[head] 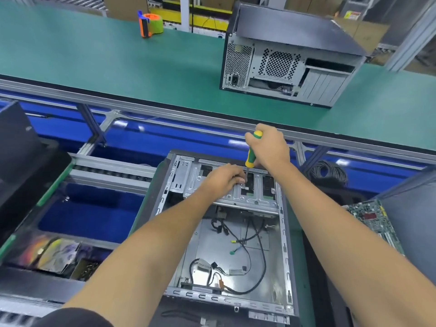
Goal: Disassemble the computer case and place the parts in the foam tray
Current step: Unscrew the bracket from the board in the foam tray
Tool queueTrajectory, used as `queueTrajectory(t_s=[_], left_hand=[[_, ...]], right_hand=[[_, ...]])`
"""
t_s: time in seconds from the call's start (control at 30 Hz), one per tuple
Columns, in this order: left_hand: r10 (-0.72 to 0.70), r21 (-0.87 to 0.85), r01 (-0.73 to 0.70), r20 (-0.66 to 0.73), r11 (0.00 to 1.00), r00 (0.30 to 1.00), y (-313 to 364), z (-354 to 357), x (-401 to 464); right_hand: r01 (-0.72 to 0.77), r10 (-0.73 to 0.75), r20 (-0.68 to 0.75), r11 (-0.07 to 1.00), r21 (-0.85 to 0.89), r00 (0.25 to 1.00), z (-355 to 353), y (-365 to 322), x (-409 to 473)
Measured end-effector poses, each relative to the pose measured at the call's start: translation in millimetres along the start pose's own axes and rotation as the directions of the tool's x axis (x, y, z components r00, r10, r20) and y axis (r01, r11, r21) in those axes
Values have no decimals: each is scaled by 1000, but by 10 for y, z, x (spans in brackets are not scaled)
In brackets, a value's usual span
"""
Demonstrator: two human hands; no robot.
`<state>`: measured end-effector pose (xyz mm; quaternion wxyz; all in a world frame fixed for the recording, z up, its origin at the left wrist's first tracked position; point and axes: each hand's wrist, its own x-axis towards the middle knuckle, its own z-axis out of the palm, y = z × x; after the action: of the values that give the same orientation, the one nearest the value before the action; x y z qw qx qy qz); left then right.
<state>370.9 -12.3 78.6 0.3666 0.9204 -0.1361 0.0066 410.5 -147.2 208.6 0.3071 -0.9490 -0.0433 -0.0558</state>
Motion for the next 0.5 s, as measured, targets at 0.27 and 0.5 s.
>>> queueTrajectory(t_s=[0.27,0.5], left_hand=[[37,24,-38,18,999,999,21,-24,-9],[30,17,-30,5,999,1000,76,-35,-39]], right_hand=[[-34,32,122,999,14,992,-35,-52,50],[7,35,221,982,-187,975,-142,-131,117]])
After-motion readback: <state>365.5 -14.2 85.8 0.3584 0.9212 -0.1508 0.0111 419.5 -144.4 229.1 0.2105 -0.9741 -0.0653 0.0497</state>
